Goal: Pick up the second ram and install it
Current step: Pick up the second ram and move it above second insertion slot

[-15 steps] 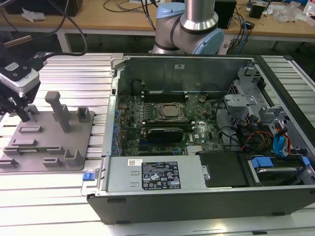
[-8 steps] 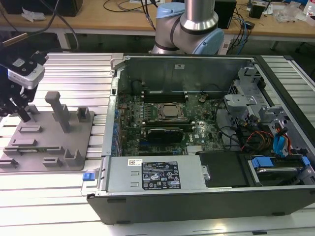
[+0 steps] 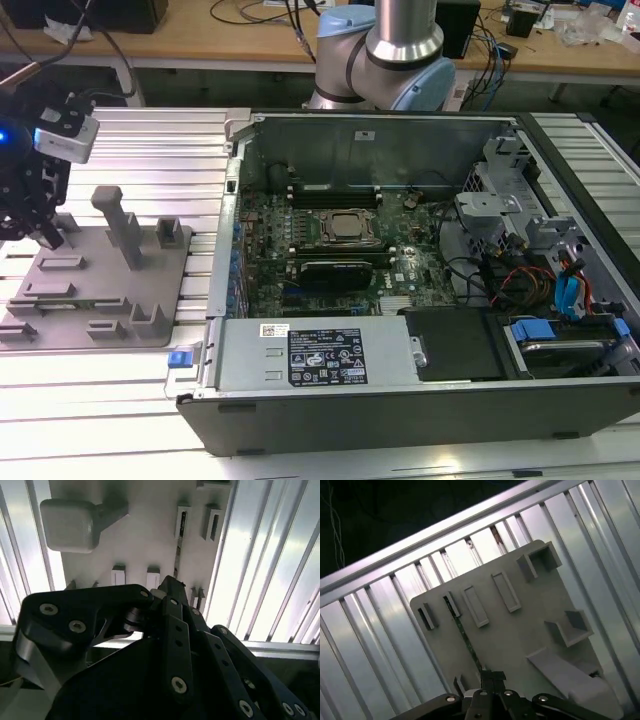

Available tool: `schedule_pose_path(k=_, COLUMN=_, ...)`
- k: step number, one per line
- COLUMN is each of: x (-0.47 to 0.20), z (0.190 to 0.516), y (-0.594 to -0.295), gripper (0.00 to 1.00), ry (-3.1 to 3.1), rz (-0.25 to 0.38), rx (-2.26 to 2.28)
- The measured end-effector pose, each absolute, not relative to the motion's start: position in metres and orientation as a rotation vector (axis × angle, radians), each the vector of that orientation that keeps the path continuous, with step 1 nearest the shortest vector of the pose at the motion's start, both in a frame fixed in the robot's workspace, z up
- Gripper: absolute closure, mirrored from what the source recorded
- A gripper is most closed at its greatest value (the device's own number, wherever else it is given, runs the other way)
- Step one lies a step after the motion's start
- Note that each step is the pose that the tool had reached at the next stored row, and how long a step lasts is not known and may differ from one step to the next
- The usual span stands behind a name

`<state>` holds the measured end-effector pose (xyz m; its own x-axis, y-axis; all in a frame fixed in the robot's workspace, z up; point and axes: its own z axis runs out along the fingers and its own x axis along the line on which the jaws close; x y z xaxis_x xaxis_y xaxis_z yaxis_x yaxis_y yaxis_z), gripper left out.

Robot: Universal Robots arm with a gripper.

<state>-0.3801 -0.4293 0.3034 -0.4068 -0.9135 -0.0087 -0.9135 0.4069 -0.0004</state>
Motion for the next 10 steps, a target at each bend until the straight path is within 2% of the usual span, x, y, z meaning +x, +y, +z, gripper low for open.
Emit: schedule_pose_path(k=10, x=-0.3801, z=0.2987, y=-0.4293, gripper=0.92, ry=2.309, rz=0.007, rx=-2.123)
